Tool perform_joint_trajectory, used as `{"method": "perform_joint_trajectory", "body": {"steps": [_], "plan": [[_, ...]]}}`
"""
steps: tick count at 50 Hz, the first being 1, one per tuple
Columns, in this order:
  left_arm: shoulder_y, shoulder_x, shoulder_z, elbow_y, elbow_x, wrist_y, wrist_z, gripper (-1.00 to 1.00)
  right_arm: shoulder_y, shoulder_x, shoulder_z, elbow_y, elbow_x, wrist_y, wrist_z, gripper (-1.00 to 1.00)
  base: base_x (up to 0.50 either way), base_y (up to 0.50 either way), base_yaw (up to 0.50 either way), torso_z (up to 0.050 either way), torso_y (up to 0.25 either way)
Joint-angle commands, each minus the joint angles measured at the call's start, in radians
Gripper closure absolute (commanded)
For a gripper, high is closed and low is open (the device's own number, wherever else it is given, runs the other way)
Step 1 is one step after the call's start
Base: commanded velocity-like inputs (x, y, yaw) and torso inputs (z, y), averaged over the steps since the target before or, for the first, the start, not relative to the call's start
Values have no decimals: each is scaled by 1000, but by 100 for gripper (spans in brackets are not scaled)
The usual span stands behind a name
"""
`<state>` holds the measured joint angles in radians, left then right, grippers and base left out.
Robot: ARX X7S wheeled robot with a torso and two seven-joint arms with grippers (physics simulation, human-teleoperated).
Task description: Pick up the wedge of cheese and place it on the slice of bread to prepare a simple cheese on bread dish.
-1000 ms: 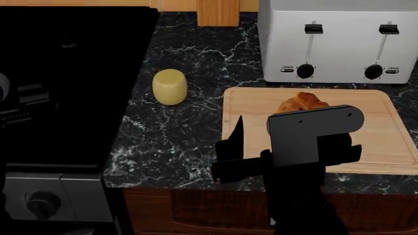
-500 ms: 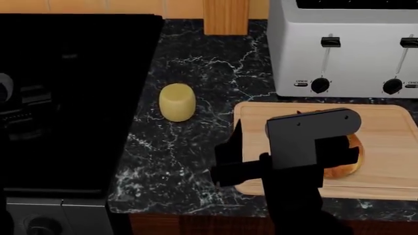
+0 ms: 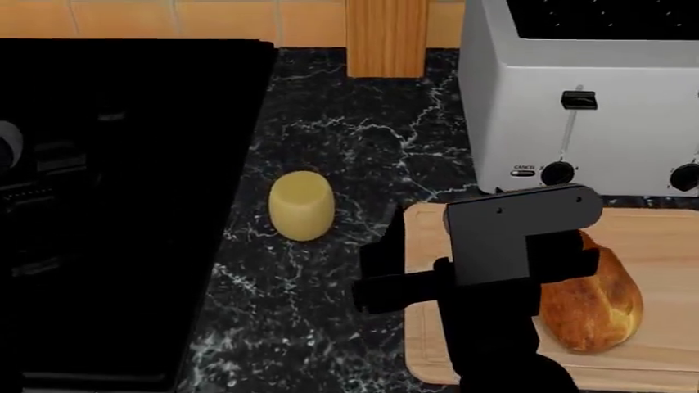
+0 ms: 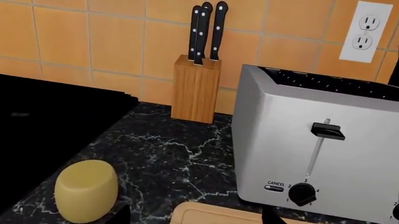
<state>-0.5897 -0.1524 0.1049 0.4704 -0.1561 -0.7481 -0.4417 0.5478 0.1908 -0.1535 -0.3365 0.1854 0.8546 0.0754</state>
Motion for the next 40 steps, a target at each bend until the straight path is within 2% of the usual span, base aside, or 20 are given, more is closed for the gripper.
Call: {"method": "perform_joint_trajectory", "body": {"steps": [1, 27, 37, 40], "plan": [[0, -7, 6, -6, -6, 14, -4, -100, -14, 5, -2, 0, 6, -12, 4, -100, 246, 0, 0, 0, 0], [5, -18, 11, -2, -21, 26, -19, -100, 9, 14, -40, -32, 1, 45, 36, -100, 245, 21, 0, 0, 1], [6, -22, 13, -2, -26, 33, -25, -100, 13, -62, 27, -67, 120, 110, 2, -100, 107, 30, 0, 0, 1], [6, -23, 13, 1, -29, 31, -26, -100, 19, -69, 1, -67, 131, 133, -4, -100, 0, 0, 0, 0, 0]]}}
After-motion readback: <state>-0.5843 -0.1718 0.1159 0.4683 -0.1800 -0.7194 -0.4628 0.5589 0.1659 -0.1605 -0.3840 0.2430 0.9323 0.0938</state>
